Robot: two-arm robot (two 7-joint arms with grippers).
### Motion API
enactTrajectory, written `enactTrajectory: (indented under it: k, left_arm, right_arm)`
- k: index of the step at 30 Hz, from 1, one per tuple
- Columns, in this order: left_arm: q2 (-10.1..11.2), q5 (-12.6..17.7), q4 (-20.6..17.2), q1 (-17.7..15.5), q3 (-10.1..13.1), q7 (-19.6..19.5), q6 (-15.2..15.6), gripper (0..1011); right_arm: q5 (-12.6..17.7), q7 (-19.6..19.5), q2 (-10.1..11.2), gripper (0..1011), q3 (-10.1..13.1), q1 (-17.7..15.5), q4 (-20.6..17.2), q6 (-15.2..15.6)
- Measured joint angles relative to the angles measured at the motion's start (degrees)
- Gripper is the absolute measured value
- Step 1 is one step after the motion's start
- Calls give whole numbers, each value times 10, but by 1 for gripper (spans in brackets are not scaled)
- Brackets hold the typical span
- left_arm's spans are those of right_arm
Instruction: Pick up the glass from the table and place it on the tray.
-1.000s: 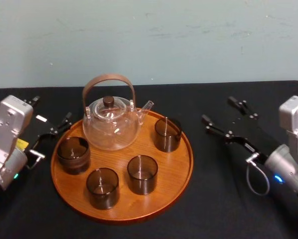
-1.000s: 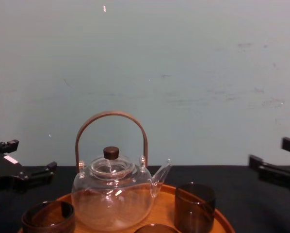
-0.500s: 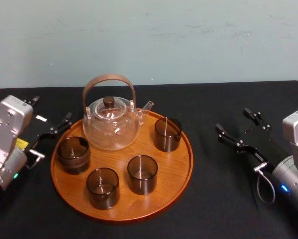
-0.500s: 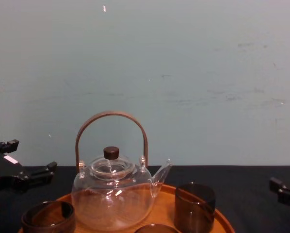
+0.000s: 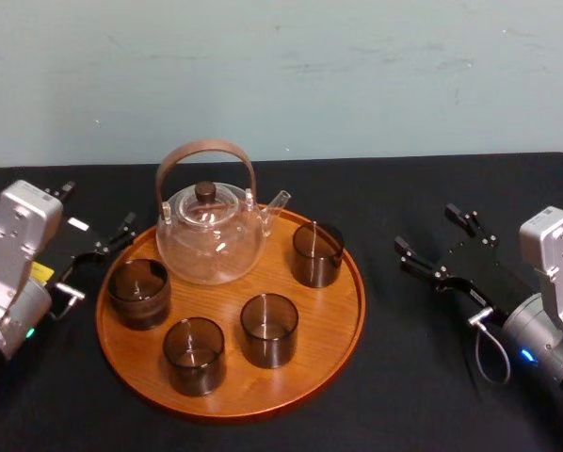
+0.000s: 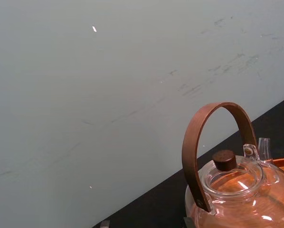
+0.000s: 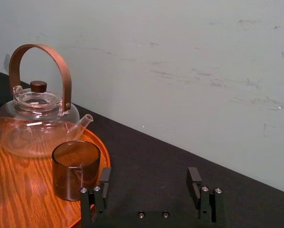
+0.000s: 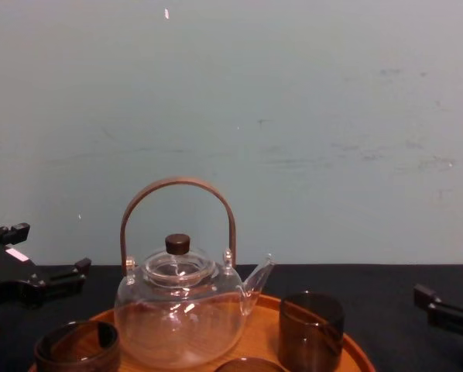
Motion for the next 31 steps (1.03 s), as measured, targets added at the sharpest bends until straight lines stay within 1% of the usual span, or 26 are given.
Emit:
enactTrajectory:
  k: [31]
  left_arm:
    - [0, 0, 0, 0, 0, 0, 0, 1001]
  right_arm:
    - [2, 2, 1, 1004, -1, 0, -1, 0]
